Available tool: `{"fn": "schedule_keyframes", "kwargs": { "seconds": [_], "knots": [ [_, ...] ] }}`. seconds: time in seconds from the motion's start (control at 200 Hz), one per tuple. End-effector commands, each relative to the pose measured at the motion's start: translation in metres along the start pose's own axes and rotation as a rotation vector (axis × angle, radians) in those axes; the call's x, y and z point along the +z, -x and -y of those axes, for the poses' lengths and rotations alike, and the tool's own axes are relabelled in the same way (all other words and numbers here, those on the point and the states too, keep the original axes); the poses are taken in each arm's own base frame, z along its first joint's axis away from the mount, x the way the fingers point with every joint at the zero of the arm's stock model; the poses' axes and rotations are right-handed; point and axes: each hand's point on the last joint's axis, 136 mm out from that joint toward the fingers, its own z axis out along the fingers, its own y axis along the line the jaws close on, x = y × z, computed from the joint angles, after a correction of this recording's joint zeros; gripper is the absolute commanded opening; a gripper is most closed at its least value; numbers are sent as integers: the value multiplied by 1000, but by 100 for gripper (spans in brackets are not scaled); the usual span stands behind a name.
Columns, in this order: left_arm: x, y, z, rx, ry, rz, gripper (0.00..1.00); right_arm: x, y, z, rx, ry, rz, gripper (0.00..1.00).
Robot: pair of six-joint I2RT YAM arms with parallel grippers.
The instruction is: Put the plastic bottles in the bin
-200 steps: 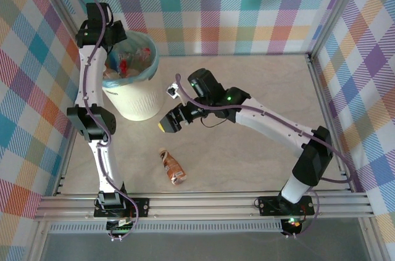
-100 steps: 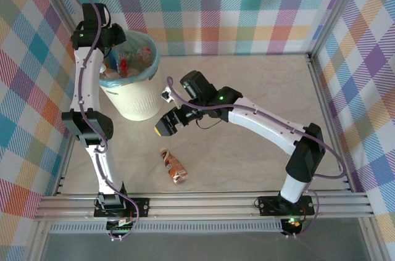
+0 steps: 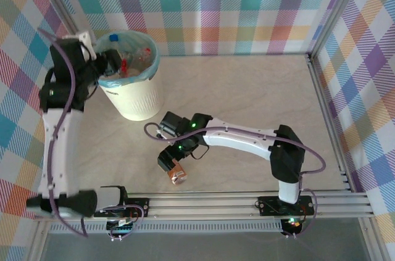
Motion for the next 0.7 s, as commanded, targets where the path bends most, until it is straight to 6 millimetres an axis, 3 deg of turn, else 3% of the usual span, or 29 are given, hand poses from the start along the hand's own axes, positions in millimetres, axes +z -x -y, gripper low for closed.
{"fn": "schedule_keyframes", "kwargs": {
  "seconds": [0.0, 0.185, 0.335, 0.505, 0.695],
  "knots": [
    [-12, -45, -10, -22, 10, -57, 55, 15, -17, 0, 72, -41, -63, 94],
    [-41, -112, -28, -53, 38, -145, 59, 48, -39, -4, 130, -52, -163, 90],
    [-52, -143, -41, -61, 76, -194, 61, 70, -52, 2, 170, -71, -222, 86],
    [-56, -153, -45, -80, 88, -197, 64, 84, -58, 10, 190, -105, -249, 76],
    [-54, -144, -40, -91, 72, -191, 64, 77, -58, 15, 189, -138, -229, 61]
  ]
}}
